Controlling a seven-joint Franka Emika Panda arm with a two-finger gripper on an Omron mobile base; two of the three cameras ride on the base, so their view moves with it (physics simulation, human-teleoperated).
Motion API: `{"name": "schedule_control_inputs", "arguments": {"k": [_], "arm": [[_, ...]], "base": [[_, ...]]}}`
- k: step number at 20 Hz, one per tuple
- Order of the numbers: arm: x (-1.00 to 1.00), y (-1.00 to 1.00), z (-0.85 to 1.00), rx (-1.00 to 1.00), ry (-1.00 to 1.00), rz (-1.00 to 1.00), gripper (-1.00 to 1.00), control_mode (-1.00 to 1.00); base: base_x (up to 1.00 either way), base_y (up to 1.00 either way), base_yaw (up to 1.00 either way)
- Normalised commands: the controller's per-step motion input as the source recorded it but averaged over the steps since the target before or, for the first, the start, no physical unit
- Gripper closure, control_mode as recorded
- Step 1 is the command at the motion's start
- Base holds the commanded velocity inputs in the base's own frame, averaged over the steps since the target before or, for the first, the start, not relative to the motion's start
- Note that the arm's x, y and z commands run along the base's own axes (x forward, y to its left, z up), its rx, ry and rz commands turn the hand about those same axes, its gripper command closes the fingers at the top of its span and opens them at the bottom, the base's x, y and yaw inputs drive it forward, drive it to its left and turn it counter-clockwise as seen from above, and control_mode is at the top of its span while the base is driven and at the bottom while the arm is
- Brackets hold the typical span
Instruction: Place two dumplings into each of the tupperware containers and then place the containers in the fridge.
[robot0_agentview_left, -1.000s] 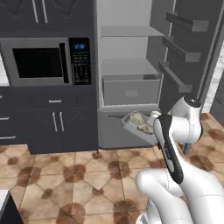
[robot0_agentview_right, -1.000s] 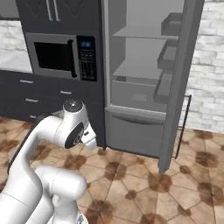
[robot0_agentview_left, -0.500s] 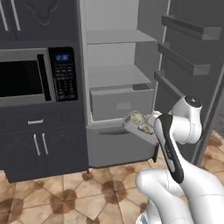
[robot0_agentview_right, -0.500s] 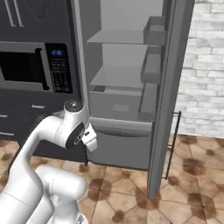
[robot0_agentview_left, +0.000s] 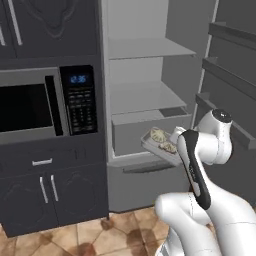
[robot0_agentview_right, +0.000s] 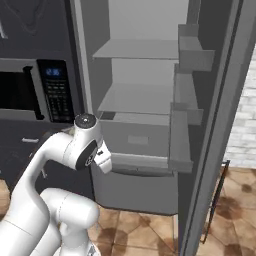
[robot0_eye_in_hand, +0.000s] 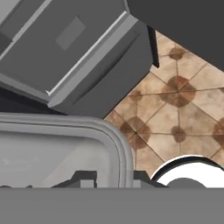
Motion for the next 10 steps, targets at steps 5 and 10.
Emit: {"name": "schedule_control_inputs", "arguments": {"k": [5,10], "arm": [[0.0,0.0,0.0,0.0,0.0,0.0,1.0,1.0],[0.0,0.0,0.0,0.0,0.0,0.0,1.0,1.0]], "base": [[0.74,0.0,-0.01],[0.68,0.0,0.0]]}}
